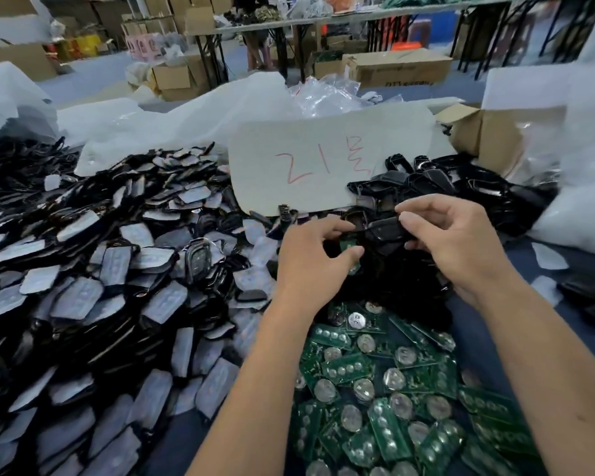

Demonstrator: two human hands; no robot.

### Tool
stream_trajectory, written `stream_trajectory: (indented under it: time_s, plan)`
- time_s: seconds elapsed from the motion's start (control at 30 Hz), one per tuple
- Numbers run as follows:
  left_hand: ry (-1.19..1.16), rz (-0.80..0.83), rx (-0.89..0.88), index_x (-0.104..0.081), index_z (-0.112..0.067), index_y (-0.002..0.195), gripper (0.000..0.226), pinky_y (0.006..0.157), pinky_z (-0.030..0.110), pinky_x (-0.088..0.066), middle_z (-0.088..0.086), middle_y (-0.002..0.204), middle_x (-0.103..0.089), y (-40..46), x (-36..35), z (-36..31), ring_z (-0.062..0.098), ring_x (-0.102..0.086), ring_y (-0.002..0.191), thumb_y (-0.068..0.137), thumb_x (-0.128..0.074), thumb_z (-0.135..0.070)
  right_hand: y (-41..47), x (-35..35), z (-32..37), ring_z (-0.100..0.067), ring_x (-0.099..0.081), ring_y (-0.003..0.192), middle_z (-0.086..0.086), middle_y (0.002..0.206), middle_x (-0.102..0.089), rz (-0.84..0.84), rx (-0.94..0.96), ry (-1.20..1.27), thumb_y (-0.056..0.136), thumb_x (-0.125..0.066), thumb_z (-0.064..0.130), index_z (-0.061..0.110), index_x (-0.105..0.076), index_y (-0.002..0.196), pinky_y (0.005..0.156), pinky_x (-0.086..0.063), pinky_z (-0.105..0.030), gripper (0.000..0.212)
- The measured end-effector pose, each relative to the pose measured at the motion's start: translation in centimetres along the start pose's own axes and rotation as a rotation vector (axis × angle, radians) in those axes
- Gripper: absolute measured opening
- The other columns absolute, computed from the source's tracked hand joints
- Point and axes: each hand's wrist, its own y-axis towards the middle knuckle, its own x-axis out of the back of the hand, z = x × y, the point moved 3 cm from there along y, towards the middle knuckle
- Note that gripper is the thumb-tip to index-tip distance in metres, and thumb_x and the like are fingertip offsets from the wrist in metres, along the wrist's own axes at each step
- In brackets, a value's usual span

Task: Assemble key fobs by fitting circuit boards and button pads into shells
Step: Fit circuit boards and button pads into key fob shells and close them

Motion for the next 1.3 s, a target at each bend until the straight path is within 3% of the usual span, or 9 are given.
stream_trajectory:
  time_s: [0.1,0.2,0.3,0.4,0.5,0.7,0.8,1.03,1.3]
  plan:
    - [0.03,-0.058,-0.042,-0.077,-0.03,0.111,0.022,0.099,0.038,-0.048,-0.007,0.108,-0.07,0.2,0.1,0.0,0.013,-0.06,0.11,0.089,-0.077,-0.03,-0.2,-0.4,0.2,-0.014,-0.072,0.081,-0.005,0.087,-0.078,0.111,-0.006,0.036,0.097,-0.071,0.007,0.018,-0.075,0.099,0.068,-0.059,-0.025,0.012]
    - [-0.149,-0.117,-0.089,-0.078,-0.028,0.106,0.014,0.091,0.032,-0.053,-0.012,0.102,-0.072,0.2,0.5,-0.3,0.007,-0.065,0.1,0.098,-0.067,-0.027,-0.5,-1.1,0.7,-0.017,-0.071,0.079,-0.011,0.085,-0.076,0.212,0.025,0.015,0.095,-0.072,0.005,0.013,-0.074,0.101,0.068,-0.06,-0.026,0.01]
    - [-0.251,0.026,-0.121,-0.08,-0.027,0.1,0.011,0.08,0.032,-0.057,-0.013,0.09,-0.077,0.1,0.3,-0.5,0.009,-0.072,0.088,0.095,-0.07,-0.026,-0.7,-1.5,1.2,-0.015,-0.07,0.076,-0.009,0.08,-0.073,0.256,0.058,-0.011,0.094,-0.074,0.007,0.012,-0.073,0.103,0.068,-0.059,-0.025,0.01]
    - [-0.303,0.064,-0.104,-0.08,-0.027,0.095,0.009,0.067,0.032,-0.056,-0.007,0.083,-0.077,-0.2,-0.1,-0.5,0.012,-0.071,0.074,0.09,-0.076,-0.02,-0.7,-1.6,1.2,-0.016,-0.069,0.073,-0.006,0.077,-0.074,0.241,0.053,0.053,0.093,-0.075,0.005,0.01,-0.071,0.107,0.066,-0.057,-0.024,0.015]
    - [-0.441,0.035,-0.047,-0.079,-0.023,0.091,0.008,0.068,0.044,-0.063,0.002,0.082,-0.076,-0.3,-0.1,-0.6,0.022,-0.073,0.068,0.091,-0.077,-0.015,-0.8,-2.0,1.2,-0.02,-0.072,0.075,-0.011,0.084,-0.078,0.146,-0.015,0.225,0.094,-0.074,0.006,0.01,-0.07,0.108,0.067,-0.059,-0.026,0.015]
    - [-0.809,-0.008,0.116,-0.071,0.0,0.096,0.004,0.069,0.029,-0.062,0.018,0.089,-0.074,-0.4,0.2,-0.6,0.023,-0.075,0.077,0.093,-0.073,-0.002,-1.2,-3.3,1.4,-0.023,-0.076,0.086,-0.014,0.096,-0.079,0.108,-0.12,0.562,0.091,-0.073,0.0,0.009,-0.071,0.114,0.076,-0.061,-0.03,0.025]
    - [-0.895,0.053,0.164,-0.069,0.002,0.098,0.005,0.07,0.027,-0.062,0.015,0.086,-0.073,-0.4,0.2,-0.8,0.022,-0.075,0.08,0.093,-0.071,0.0,-1.3,-3.7,1.5,-0.025,-0.077,0.088,-0.016,0.097,-0.079,0.089,-0.143,0.637,0.081,-0.077,0.005,0.005,-0.069,0.115,0.077,-0.062,-0.033,0.034]
    - [-0.963,0.09,0.172,-0.07,0.001,0.098,0.004,0.069,0.025,-0.061,0.012,0.085,-0.074,-0.4,0.2,-0.8,0.022,-0.074,0.08,0.094,-0.069,0.0,-1.4,-3.8,1.4,-0.024,-0.078,0.089,-0.018,0.107,-0.078,0.078,-0.188,0.708,0.072,-0.08,0.01,0.006,-0.071,0.109,0.075,-0.063,-0.031,0.039]
    - [-0.974,0.136,0.168,-0.07,0.001,0.097,0.004,0.071,0.029,-0.062,0.014,0.09,-0.074,-0.2,0.1,-0.5,0.024,-0.074,0.084,0.095,-0.068,-0.001,-1.7,-4.2,1.4,-0.022,-0.077,0.081,-0.015,0.095,-0.079,0.084,-0.214,0.804,0.071,-0.078,0.007,0.01,-0.076,0.097,0.072,-0.063,-0.029,0.026]
